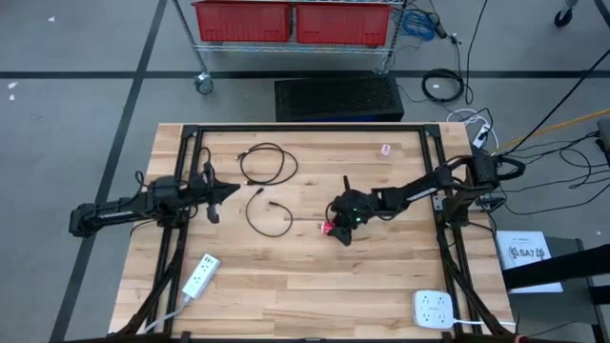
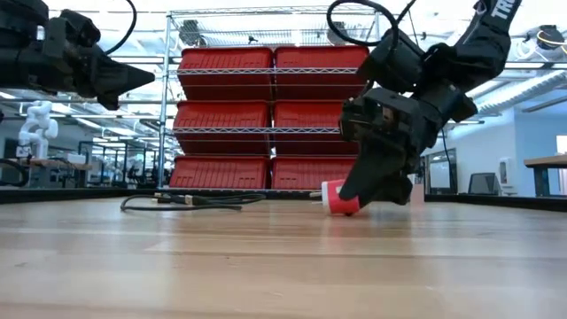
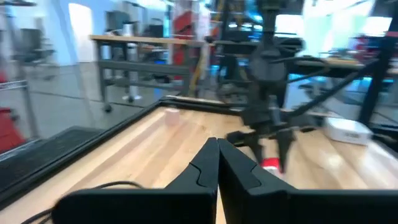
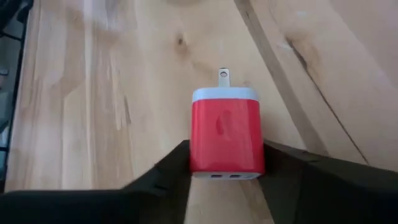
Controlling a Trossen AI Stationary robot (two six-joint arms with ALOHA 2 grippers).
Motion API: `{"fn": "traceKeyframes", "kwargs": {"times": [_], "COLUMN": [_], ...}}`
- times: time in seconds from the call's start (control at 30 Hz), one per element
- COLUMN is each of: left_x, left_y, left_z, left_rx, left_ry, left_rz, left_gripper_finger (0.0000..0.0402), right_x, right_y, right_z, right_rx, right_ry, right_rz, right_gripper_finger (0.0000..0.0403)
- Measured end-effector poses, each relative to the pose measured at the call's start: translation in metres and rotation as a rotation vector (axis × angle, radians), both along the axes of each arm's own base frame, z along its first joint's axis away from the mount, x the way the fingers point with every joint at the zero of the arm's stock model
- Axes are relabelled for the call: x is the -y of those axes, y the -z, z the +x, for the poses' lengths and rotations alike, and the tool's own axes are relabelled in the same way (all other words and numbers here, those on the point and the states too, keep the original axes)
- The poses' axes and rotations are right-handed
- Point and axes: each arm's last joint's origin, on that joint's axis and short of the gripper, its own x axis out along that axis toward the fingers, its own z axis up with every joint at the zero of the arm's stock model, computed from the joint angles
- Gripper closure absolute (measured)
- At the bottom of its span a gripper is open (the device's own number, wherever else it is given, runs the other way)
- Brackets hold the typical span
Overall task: Insert USB
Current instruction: Insert the red charger adapter into the right white outlet extension
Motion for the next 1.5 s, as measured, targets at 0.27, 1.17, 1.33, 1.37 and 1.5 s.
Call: {"fn": "traceKeyframes", "kwargs": {"times": [0.27,1.17,1.33,1.37,1.5], "left_x": [0.006,0.037,0.043,0.044,0.046], "left_y": [-0.004,-0.007,-0.016,-0.017,-0.016], "left_z": [0.001,0.037,0.055,0.059,0.072], "left_rx": [0.038,-0.072,-0.145,-0.161,-0.225], "left_ry": [0.162,0.432,0.431,0.435,0.44], "left_rz": [0.016,0.153,0.188,0.189,0.186], "left_gripper_finger": [0.0314,0.0394,0.0393,0.0393,0.0393], "right_x": [0.003,-0.11,-0.134,-0.139,-0.159], "right_y": [-0.01,-0.093,-0.091,-0.092,-0.098], "right_z": [0.002,-0.122,-0.129,-0.129,-0.133], "right_rx": [0.063,-0.554,-0.744,-0.776,-0.853], "right_ry": [-0.004,-0.168,-0.224,-0.235,-0.271], "right_rz": [-0.008,-0.098,-0.104,-0.096,-0.055], "right_gripper_finger": [0.0086,0.0395,0.0401,0.0401,0.0402]}}
